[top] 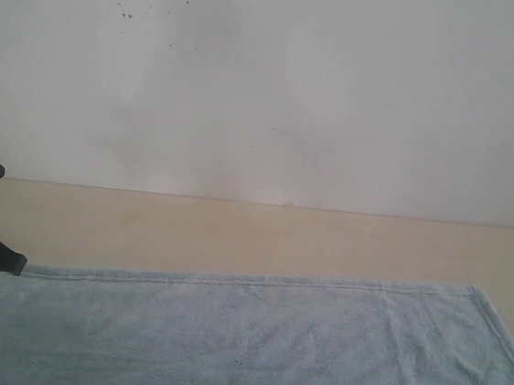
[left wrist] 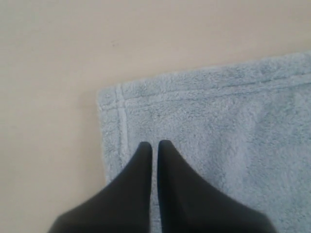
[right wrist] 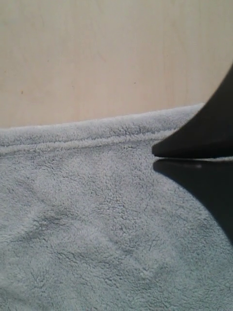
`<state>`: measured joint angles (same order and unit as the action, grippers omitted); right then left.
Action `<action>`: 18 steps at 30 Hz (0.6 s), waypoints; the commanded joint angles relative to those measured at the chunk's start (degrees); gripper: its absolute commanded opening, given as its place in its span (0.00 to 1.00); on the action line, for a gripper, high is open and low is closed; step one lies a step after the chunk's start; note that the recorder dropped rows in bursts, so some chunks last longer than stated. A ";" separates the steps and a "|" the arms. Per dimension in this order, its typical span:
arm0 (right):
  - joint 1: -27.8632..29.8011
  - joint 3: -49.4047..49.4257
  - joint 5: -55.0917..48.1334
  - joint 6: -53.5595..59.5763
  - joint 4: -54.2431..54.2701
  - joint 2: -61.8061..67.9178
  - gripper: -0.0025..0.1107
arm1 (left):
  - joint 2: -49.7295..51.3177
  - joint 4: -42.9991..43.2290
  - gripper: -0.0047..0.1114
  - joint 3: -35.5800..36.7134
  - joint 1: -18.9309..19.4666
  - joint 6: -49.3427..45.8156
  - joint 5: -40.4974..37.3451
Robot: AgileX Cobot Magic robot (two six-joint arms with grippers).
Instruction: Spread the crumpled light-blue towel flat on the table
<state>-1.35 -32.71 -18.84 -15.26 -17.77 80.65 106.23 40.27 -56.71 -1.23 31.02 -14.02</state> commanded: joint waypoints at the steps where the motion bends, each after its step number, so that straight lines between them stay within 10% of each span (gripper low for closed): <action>1: 0.17 0.03 0.36 0.41 -0.19 -0.03 0.02 | 2.68 0.85 0.07 -1.84 1.06 0.61 0.58; 18: 0.17 0.03 1.94 0.45 -0.19 -0.03 0.02 | 10.82 2.99 0.07 -6.73 1.33 0.61 1.99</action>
<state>-1.35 -32.71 -17.88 -15.26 -17.77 80.65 115.91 42.40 -62.86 0.00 31.02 -12.50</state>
